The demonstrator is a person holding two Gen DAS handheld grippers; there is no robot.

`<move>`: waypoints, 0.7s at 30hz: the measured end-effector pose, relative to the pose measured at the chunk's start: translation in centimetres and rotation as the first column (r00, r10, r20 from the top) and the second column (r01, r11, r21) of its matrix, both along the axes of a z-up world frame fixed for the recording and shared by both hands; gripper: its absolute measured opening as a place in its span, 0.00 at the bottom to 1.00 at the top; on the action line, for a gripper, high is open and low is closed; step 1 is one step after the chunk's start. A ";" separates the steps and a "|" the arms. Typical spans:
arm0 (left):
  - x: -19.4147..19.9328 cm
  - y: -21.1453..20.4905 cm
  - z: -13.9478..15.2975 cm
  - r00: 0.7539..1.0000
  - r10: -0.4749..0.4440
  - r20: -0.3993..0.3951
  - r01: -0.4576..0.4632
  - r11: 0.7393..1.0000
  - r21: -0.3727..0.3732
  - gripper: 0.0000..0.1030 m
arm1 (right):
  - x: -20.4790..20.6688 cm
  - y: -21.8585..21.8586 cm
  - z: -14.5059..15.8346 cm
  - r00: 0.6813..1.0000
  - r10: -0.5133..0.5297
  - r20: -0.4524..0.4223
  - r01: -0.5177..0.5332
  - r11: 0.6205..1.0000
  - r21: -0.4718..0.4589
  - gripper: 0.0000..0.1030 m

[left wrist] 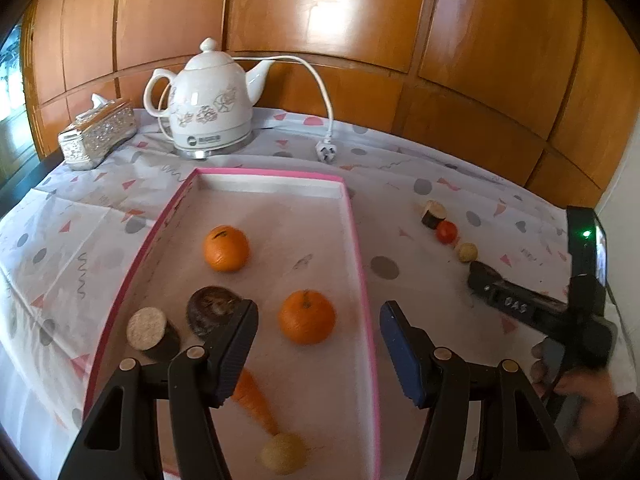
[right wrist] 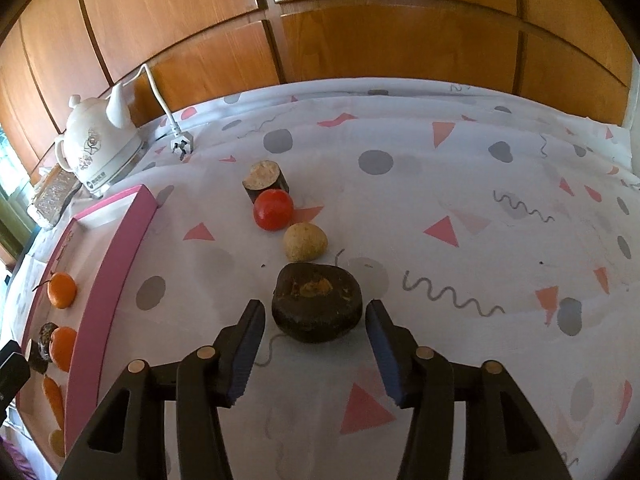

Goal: Organize fruits
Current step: 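Grasp the dark round beet with the right tool, then grasp the small tan ball with the left tool while the right tool holds the beet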

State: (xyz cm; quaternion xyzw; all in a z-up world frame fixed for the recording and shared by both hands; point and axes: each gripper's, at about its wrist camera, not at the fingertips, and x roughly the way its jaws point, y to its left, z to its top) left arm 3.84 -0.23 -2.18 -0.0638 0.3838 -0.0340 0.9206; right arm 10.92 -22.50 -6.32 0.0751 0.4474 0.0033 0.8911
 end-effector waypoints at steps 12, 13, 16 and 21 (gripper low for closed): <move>2.1 -3.1 0.1 0.998 -0.058 -0.006 0.058 0.998 0.002 0.62 | 0.3 -0.9 -0.4 1.000 -0.026 0.017 0.027 0.999 -0.024 0.45; 2.3 -3.3 0.0 0.998 -0.061 -0.009 0.061 0.998 0.003 0.62 | 0.2 -1.1 -0.4 0.999 -0.032 0.016 0.033 0.999 -0.028 0.45; 3.0 -4.3 -0.1 0.996 -0.083 -0.016 0.083 0.997 0.004 0.62 | 0.0 -1.8 -0.4 0.999 -0.049 0.013 0.050 0.998 -0.039 0.45; 4.1 -6.4 -0.6 0.991 -0.132 -0.024 0.133 0.991 0.015 0.62 | -0.2 -2.7 -0.4 0.998 -0.067 0.016 0.067 0.996 -0.054 0.45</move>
